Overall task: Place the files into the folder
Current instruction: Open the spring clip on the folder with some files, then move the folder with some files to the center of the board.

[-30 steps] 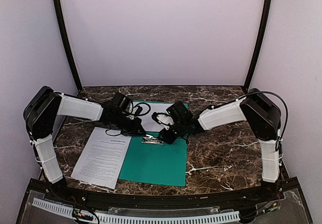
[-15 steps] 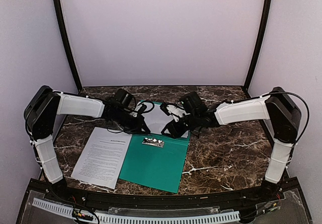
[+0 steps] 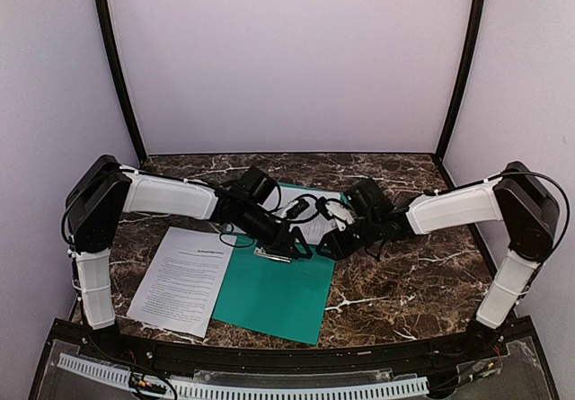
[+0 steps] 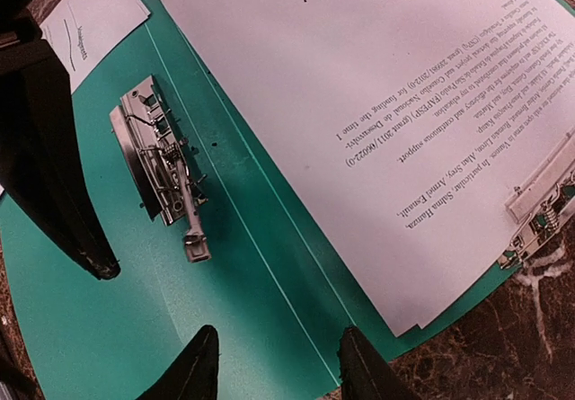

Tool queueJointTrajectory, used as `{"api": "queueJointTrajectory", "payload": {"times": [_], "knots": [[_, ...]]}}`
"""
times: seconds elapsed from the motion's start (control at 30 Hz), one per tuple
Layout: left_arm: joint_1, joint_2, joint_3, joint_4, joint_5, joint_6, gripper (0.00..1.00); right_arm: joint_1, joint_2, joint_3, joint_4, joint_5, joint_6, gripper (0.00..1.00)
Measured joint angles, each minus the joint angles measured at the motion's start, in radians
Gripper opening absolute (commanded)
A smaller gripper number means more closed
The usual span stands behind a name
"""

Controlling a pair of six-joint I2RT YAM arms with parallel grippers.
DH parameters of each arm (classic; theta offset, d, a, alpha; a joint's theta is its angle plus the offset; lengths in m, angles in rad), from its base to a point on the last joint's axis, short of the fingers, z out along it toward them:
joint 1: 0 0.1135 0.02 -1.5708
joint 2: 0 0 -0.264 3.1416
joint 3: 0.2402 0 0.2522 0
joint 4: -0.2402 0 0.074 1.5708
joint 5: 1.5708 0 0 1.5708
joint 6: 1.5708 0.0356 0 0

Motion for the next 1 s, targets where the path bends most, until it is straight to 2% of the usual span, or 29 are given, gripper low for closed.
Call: {"api": "queueJointTrajectory", "payload": {"times": [0.13,0.23,0.4,0.53,0.77,1.0], "knots": [[-0.015,-0.026,-0.016,-0.008,-0.03,0.063,0.71,0.0,-0.036,-0.042,0.008,0.001,0.045,0.5],[-0.012,-0.117,-0.074,-0.019,-0.095,0.111,0.76,0.009,-0.048,-0.058,0.01,0.005,0.08,0.53],[-0.008,-0.305,-0.148,-0.051,-0.258,0.168,0.84,0.058,-0.042,-0.036,-0.015,0.042,0.134,0.63],[-0.003,-0.369,-0.187,-0.101,-0.404,0.173,0.93,0.114,-0.014,0.029,-0.073,0.101,0.2,0.68],[0.048,-0.394,-0.304,-0.179,-0.553,0.14,0.95,0.164,-0.009,0.046,-0.212,0.188,0.359,0.7],[0.169,-0.382,-0.325,-0.148,-0.522,0.083,0.95,0.176,-0.01,0.023,-0.276,0.214,0.451,0.71]]}}
